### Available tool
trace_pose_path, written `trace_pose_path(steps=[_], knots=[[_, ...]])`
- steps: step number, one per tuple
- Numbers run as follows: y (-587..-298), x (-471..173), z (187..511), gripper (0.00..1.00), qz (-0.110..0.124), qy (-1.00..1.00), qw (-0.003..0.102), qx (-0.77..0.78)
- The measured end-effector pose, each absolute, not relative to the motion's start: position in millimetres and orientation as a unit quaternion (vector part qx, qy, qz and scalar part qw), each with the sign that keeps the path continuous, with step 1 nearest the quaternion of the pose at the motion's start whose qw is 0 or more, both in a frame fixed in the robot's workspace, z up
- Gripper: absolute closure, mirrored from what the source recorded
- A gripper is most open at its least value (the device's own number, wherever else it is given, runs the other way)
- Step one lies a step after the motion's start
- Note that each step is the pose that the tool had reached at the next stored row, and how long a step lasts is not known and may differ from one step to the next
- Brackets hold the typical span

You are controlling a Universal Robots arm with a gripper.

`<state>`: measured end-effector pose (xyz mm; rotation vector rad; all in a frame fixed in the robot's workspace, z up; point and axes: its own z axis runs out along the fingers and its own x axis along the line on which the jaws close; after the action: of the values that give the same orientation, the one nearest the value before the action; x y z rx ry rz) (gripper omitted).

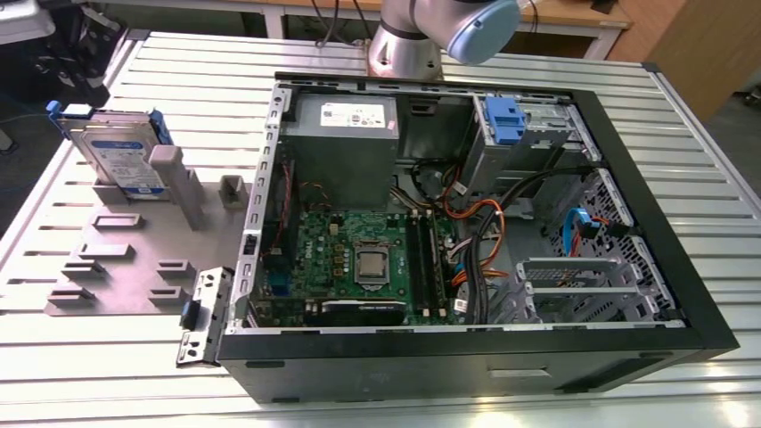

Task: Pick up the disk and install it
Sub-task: 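Reach for the disk, then pick up the disk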

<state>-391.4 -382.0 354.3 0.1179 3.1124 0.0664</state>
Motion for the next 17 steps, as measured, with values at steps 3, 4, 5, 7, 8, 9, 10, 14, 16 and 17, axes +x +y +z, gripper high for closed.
trace_pose_path(steps=[3, 4, 5, 7, 8, 9, 10, 14, 16, 17], knots=[[-381.9, -392.9, 352.4, 0.89, 0.021, 0.999, 0.013, 0.038], [-381.8, -393.3, 352.0, 0.89, 0.021, 0.999, 0.013, 0.038], [-381.8, -393.8, 351.2, 0.89, 0.021, 0.999, 0.013, 0.038], [-381.8, -394.3, 349.4, 0.89, 0.021, 0.999, 0.013, 0.038], [-381.8, -394.5, 348.9, 0.89, 0.021, 0.999, 0.013, 0.038], [-381.7, -394.5, 349.0, 0.89, 0.021, 0.999, 0.013, 0.038], [-381.7, -394.8, 348.1, 0.89, 0.021, 0.999, 0.013, 0.038], [-381.7, -395.1, 347.3, 0.89, 0.021, 0.999, 0.013, 0.038], [-381.7, -395.1, 347.3, 0.89, 0.021, 0.999, 0.013, 0.038], [-381.7, -395.1, 347.3, 0.89, 0.021, 0.999, 0.013, 0.038]])
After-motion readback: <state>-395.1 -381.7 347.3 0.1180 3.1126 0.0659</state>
